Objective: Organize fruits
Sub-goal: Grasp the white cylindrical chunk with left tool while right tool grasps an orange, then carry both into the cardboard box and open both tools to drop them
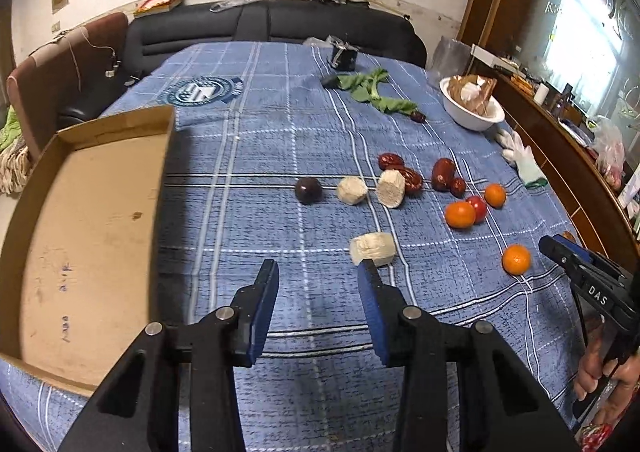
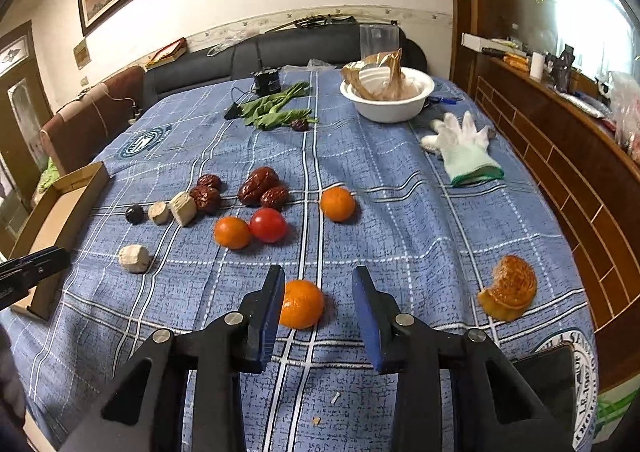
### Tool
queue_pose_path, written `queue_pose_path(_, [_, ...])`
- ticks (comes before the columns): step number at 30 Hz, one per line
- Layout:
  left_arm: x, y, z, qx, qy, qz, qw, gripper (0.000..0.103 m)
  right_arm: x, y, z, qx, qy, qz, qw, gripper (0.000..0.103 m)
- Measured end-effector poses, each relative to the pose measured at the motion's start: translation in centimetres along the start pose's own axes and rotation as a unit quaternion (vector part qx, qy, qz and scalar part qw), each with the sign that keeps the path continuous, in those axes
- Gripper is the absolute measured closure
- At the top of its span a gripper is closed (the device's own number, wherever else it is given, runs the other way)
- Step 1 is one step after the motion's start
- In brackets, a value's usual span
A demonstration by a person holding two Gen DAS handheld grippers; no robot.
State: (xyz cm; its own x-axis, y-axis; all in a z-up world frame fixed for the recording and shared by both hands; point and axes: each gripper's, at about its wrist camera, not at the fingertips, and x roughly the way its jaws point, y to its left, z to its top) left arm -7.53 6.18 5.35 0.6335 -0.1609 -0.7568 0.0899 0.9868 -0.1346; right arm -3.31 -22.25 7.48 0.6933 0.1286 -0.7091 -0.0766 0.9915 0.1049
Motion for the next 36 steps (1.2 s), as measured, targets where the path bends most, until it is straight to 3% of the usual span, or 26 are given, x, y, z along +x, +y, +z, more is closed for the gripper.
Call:
queue_pose_path(5, [1.7,-1.2,0.6,0.012,0.022,-0.022,0.9995,0.047,1.2,0.0,-0.1,-0.002,0.019,0.024,1.0,0.065])
queue_pose_path(10, [4.3,-2.7,1.2,0.042,0.041,-0.008,0.9982,0.046,2.6,0.7,-0.3,-0.009,0.035,0.037,0.999,0.065])
queue_pose_path(18, [7.9,-4.1,1.3,0.071,0.064,0.011,0.9954,0.046,3.7,0.9,-0.3,-0.023,0.045,0.002,0.999,0.064])
queue_pose_path(19, [7.9,-4.2,1.3,0.072,0.06,0.014,0.9955,0.049,3.8,0.8,-0.4,-0.022,0.047,0.001,0.999,0.064])
queue_pose_path(21, [7.6,-4.3,1.2,0.068,0.057,0.009,0.996,0.071,3.9,0.6,-0.4,-0.018,0.047,0.0,0.999,0.065])
queue_pose_path(22, [7.5,-4.2,1.2,0.062,0.059,0.003,0.9963,0.07,3.8,0.6,-0.4,-0.016,0.047,0.0,0.999,0.066])
queue_pose_path(29, [1.9,-0.9,1.1,-0.007,0.015,-0.025,0.9996,0.07,1.1,2.5,-0.5,-0.031,0.028,0.024,0.999,0.066])
queue_pose_path(33, [-2.6,2.6,0.4,-0.03,-0.027,0.013,0.9991,0.07,-0.7,6.8,0.0,-0.07,0.013,0.063,0.995,0.066])
queue_pose_path(36, [-4.9,6.6,-0.1,-0.052,-0.048,0.062,0.9956,0.07,-1.4,11.1,0.5,-0.105,0.008,0.108,0.989,0.066])
